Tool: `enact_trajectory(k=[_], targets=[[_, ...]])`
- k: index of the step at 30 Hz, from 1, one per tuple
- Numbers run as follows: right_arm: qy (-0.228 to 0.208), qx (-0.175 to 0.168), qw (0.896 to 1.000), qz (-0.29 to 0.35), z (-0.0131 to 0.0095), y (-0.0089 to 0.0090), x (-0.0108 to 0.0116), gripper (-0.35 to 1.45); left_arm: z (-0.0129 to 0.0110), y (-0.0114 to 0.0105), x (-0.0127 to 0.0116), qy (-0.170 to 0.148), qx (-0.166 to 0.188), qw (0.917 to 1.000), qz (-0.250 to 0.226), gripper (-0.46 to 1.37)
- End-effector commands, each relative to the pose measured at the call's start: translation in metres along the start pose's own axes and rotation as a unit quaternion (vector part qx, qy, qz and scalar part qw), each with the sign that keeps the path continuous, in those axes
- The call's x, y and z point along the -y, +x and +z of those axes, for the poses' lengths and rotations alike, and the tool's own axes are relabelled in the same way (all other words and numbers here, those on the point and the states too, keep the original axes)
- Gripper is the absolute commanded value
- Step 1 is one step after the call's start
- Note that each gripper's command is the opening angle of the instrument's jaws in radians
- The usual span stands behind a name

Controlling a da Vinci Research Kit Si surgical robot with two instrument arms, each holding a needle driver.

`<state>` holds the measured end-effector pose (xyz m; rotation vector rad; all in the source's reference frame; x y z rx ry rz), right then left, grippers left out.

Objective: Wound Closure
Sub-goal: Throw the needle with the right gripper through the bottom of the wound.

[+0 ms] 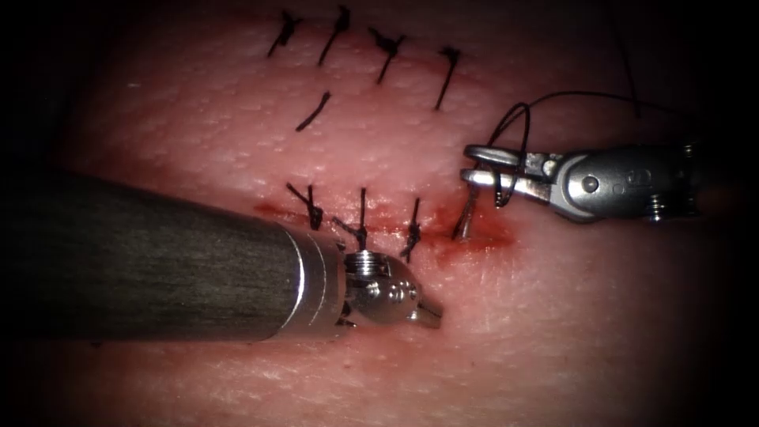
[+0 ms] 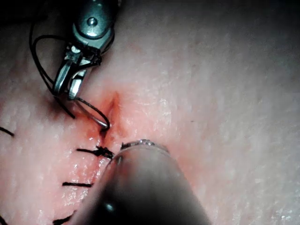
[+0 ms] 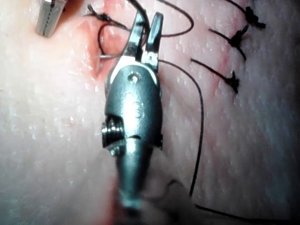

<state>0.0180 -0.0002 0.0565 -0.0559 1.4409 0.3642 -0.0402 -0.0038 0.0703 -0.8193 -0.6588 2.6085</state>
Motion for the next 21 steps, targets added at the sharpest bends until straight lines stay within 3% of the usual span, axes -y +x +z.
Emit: enact_trajectory(k=[1,14,21], targets=[[0.0,0.0,1.0,0.007,0.0,0.0,0.0002,-0.35,0.0,0.0,0.0,-0.007,0.001,1.0,0.001,-0.35],[-0.019,0.008,0.996,0.087,0.0004,-0.0001,-0.0009,-0.35,0.0004,-0.0005,-0.0001,-0.013,0.01,0.9999,0.003,-0.35],[-0.02,0.023,0.98,0.197,0.0007,-0.001,-0.0011,-0.35,0.0004,-0.0006,-0.0002,-0.016,0.009,0.9998,0.005,-0.35]])
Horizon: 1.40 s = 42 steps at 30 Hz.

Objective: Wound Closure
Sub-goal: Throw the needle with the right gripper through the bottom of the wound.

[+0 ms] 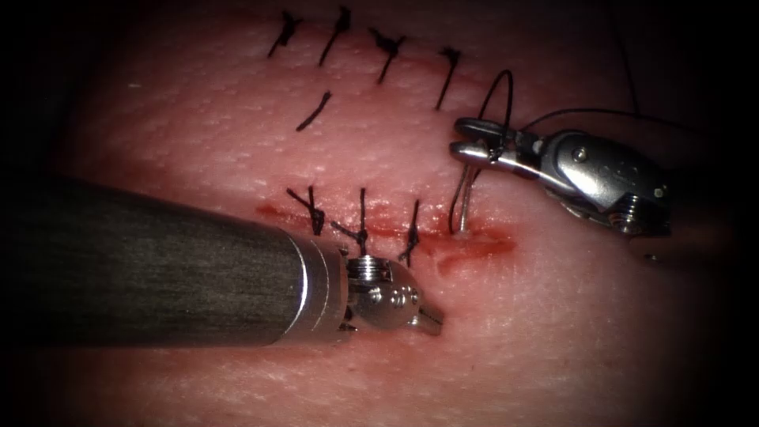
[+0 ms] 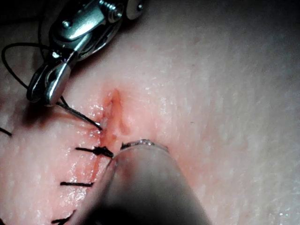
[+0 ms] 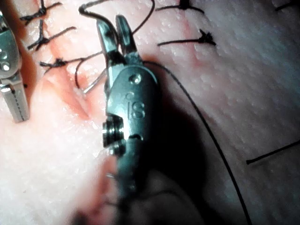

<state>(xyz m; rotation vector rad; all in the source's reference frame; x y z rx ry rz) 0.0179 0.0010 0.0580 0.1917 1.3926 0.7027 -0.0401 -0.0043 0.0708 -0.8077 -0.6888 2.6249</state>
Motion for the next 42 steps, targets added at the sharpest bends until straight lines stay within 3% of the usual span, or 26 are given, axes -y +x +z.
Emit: enact_trajectory(k=[1,8,15,18,22,25,29,34,42], targets=[[0.003,-0.001,1.0,0.02,0.0003,0.0,0.0003,-0.35,0.0,0.0,0.0,-0.007,0.0,1.0,0.002,-0.35],[-0.003,0.003,0.996,0.093,0.0009,-0.0003,-0.0001,-0.35,-0.0001,-0.0001,0.0,-0.008,-0.001,1.0,0.001,-0.35],[-0.024,0.022,0.983,0.179,0.0014,-0.0004,-0.0002,-0.35,-0.0001,-0.0001,0.0,-0.009,-0.001,1.0,0.002,-0.35],[-0.046,0.029,0.966,0.252,0.0013,-0.0005,-0.0001,-0.35,-0.0001,-0.0002,0.0,-0.01,-0.001,1.0,0.003,-0.35],[-0.055,0.04,0.954,0.291,0.0013,-0.0007,0.0002,-0.35,-0.0002,-0.0002,0.0,-0.01,-0.001,0.9999,0.003,-0.35],[-0.07,0.052,0.934,0.346,0.0012,-0.0007,0.0007,-0.35,-0.0002,-0.0002,0.0,-0.01,-0.001,0.9999,0.003,-0.35],[-0.08,0.048,0.918,0.386,0.0013,-0.0005,0.0008,-0.35,-0.0003,-0.0002,0.0,-0.01,-0.001,0.9999,0.004,-0.35],[-0.097,0.053,0.881,0.46,0.0012,-0.0002,0.0011,-0.35,-0.0003,-0.0003,0.0001,-0.011,-0.001,0.9999,0.001,-0.35],[-0.103,0.048,0.859,0.498,0.0014,-0.0003,0.0016,-0.35,-0.0003,-0.0003,0.0001,-0.011,-0.001,0.9999,0.002,-0.35]])
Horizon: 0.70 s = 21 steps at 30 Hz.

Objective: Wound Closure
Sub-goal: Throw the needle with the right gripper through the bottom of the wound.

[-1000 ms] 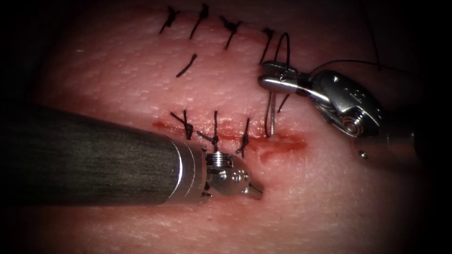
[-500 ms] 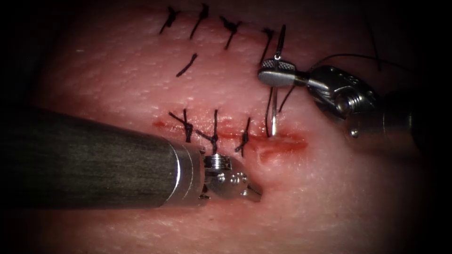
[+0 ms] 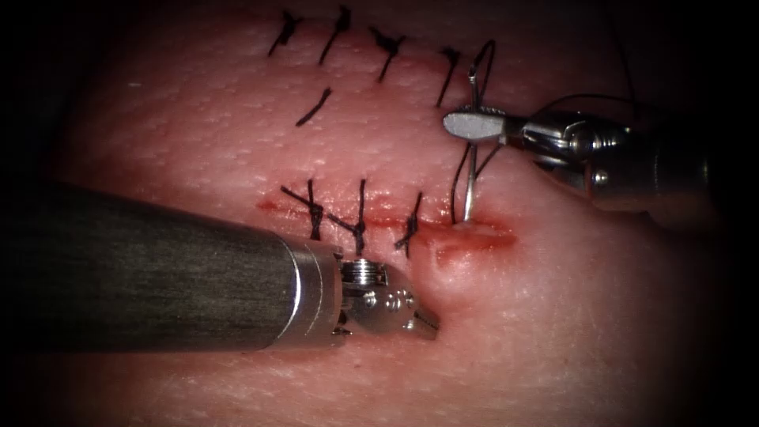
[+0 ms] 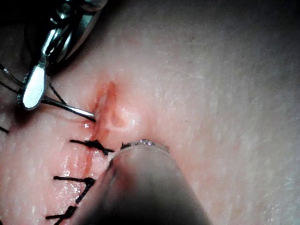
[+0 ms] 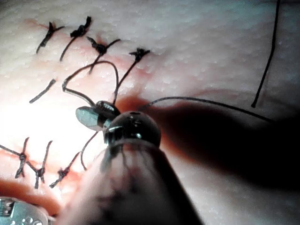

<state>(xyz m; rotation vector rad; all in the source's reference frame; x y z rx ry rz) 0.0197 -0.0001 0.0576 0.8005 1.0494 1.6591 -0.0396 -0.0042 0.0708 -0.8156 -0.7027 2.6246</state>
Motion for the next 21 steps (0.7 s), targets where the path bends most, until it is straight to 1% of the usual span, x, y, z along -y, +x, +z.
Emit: enact_trajectory(k=[1,5,12,17,21], targets=[[-0.002,0.002,1.0,0.008,0.0001,0.0,0.0,-0.35,0.0,0.0,0.0,-0.006,0.0,1.0,0.0,-0.35],[0.01,0.022,0.999,0.033,0.0001,-0.0003,0.0,-0.35,0.0,-0.0001,0.0001,-0.006,0.0,1.0,0.001,-0.35],[0.015,0.036,0.997,0.071,0.0,-0.0012,0.0003,-0.35,-0.0001,-0.0002,0.0003,-0.008,-0.001,1.0,-0.001,-0.35],[0.02,0.051,0.994,0.097,0.0002,-0.0022,0.0005,-0.35,-0.0002,-0.0003,0.0004,-0.007,0.0,1.0,0.0,-0.35],[0.024,0.068,0.989,0.131,0.0002,-0.0032,0.0007,-0.35,-0.0002,-0.0004,0.0006,-0.008,0.0,1.0,0.001,-0.35]])
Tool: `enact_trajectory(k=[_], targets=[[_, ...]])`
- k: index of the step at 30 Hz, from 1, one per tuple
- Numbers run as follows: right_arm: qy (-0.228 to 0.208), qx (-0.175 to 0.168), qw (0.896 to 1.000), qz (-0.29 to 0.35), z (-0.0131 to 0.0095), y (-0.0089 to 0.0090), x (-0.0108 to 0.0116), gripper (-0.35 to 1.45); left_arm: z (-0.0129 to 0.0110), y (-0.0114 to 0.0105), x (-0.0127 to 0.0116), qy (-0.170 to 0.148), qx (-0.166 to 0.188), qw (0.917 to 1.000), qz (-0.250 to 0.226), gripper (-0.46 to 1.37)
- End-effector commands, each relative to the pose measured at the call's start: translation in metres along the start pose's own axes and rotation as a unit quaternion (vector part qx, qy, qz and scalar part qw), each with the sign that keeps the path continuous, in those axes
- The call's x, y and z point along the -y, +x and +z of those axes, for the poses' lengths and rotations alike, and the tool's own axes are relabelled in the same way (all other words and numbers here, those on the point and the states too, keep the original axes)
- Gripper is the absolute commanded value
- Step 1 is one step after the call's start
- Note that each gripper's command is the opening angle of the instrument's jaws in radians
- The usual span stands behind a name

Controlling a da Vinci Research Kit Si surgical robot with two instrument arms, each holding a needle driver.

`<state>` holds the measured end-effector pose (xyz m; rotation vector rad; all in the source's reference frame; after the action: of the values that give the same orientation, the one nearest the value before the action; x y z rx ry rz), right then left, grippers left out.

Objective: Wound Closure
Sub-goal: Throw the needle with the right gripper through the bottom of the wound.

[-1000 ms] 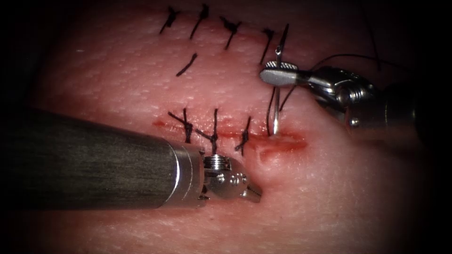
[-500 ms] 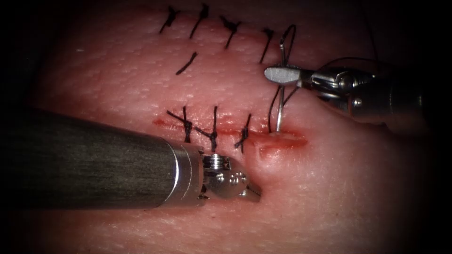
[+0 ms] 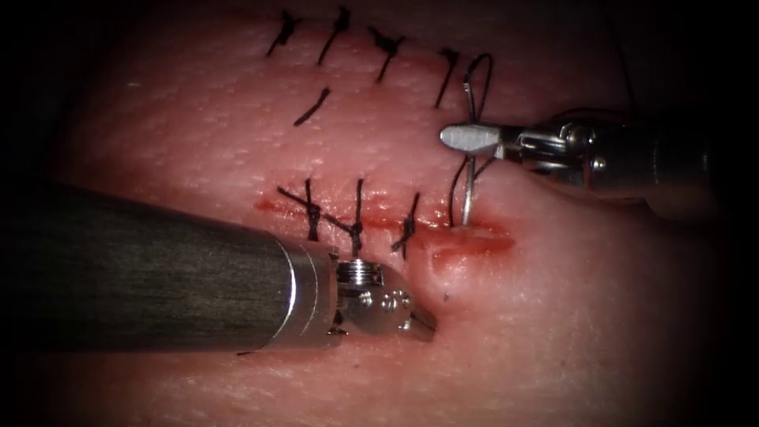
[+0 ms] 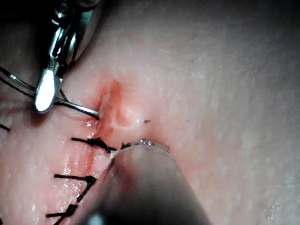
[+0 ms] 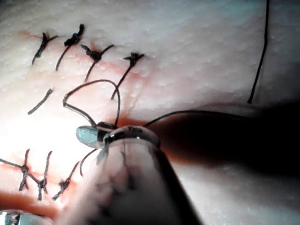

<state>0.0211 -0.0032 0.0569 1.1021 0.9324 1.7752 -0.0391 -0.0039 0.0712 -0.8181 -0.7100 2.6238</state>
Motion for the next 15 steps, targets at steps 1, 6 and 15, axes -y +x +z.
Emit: enact_trajectory(k=[1,6,15], targets=[[0.0,0.009,1.0,0.006,0.0001,-0.0002,-0.0001,-0.35,0.0,0.0,0.0001,-0.005,0.0,1.0,0.001,-0.35],[0.002,0.027,0.999,0.029,0.0002,-0.0018,-0.0005,-0.35,-0.0001,-0.0001,0.0002,-0.006,0.0,1.0,0.002,-0.35],[-0.012,0.053,0.995,0.078,-0.0004,-0.0068,-0.0019,-0.35,-0.0001,-0.0002,0.0003,-0.005,0.0,1.0,0.002,-0.35]])
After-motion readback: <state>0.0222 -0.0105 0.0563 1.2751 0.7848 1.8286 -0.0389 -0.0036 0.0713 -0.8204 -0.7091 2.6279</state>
